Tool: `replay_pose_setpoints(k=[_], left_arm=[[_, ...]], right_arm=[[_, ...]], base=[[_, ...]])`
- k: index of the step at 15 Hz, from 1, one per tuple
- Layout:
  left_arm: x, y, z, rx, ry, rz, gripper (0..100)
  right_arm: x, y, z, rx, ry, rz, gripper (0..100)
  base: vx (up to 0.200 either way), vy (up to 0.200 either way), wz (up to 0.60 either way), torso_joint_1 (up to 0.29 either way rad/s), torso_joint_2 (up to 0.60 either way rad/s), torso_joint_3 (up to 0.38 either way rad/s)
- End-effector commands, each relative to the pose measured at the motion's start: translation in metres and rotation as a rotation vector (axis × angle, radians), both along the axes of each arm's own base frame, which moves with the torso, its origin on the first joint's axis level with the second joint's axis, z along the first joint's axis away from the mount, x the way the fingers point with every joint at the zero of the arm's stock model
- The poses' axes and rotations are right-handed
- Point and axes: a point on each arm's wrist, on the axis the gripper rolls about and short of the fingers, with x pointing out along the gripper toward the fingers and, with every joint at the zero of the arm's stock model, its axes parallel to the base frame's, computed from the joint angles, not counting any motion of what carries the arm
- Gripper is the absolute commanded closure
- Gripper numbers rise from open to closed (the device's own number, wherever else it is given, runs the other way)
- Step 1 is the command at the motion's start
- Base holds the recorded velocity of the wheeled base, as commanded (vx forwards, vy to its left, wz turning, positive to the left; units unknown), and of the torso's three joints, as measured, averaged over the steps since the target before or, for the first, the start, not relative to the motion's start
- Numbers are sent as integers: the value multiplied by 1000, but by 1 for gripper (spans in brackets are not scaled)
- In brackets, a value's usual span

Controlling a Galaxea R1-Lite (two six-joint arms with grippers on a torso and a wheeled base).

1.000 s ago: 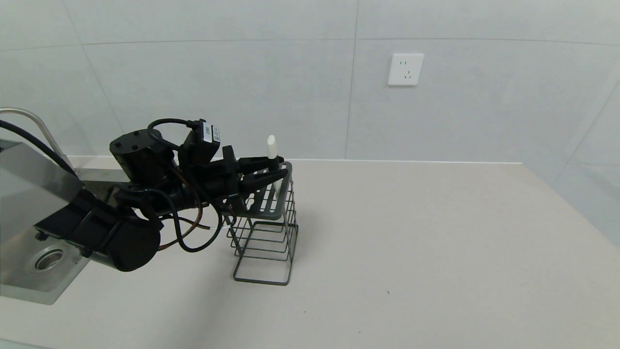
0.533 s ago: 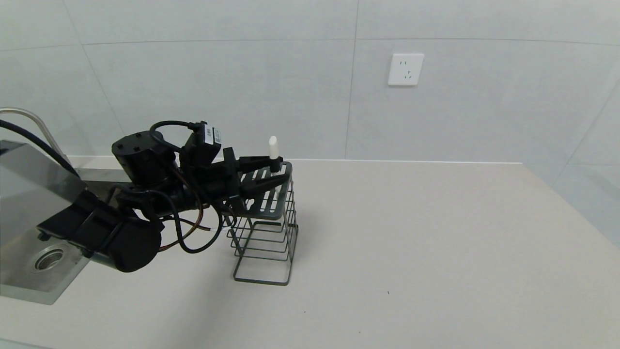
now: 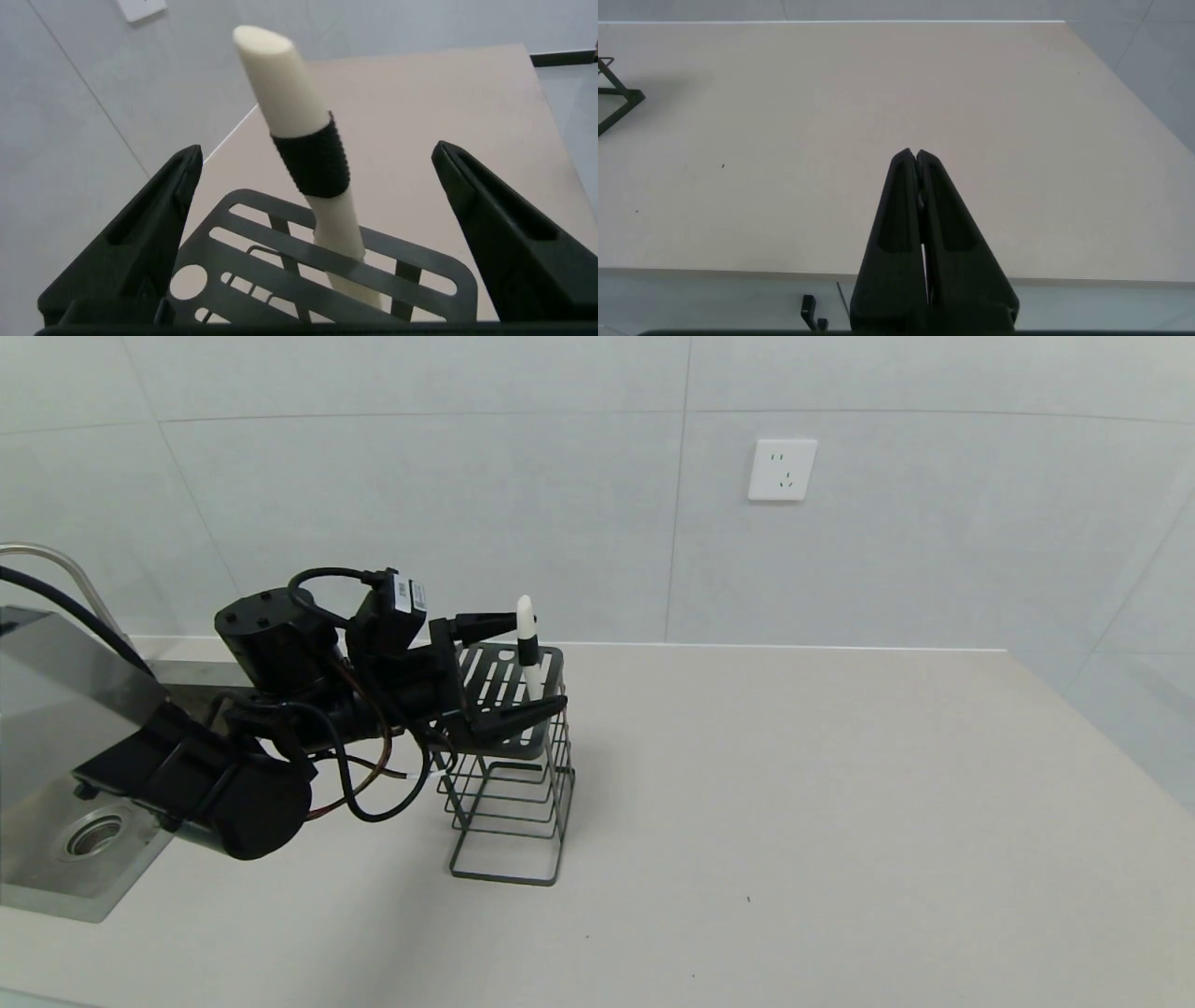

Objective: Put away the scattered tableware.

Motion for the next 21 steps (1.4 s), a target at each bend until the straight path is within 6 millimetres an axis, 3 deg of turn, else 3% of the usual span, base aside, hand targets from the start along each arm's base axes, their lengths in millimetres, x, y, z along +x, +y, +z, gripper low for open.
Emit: replay_pose_setpoints(k=[1, 6, 8, 10, 11, 12, 13, 14, 17, 19, 21], left_arm=[[0, 0, 3, -7, -19, 7, 0], [-18, 10, 45, -105, -210, 124, 0], [-43, 22, 66, -125, -259, 144, 0], [-75, 32, 75, -130, -277, 148, 0], [-111, 42, 77, -130, -278, 148, 0], [-131, 47, 74, -127, -269, 148, 0], [-174, 62, 64, -123, -261, 163, 0], [-197, 72, 58, -121, -268, 191, 0], [-263, 95, 27, -105, -294, 299, 0], [-302, 101, 24, -134, -320, 333, 0], [-327, 103, 7, -136, -230, 365, 0]], right_arm=[[0, 0, 0, -1, 1, 0, 100], [0, 0, 0, -1, 1, 0, 100], [0, 0, 0, -1, 1, 0, 100], [0, 0, 0, -1, 1, 0, 100], [0, 0, 0, -1, 1, 0, 100], [0, 0, 0, -1, 1, 0, 100], [0, 0, 0, -1, 1, 0, 100], [0, 0, 0, -1, 1, 0, 100], [0, 0, 0, 1, 1, 0, 100], [0, 0, 0, 1, 1, 2, 100], [0, 0, 0, 1, 1, 0, 100]], base=[[0, 0, 0, 0, 0, 0], [0, 0, 0, 0, 0, 0], [0, 0, 0, 0, 0, 0], [0, 0, 0, 0, 0, 0], [0, 0, 0, 0, 0, 0], [0, 0, 0, 0, 0, 0], [0, 0, 0, 0, 0, 0], [0, 0, 0, 0, 0, 0], [0, 0, 0, 0, 0, 0], [0, 0, 0, 0, 0, 0], [0, 0, 0, 0, 0, 0]])
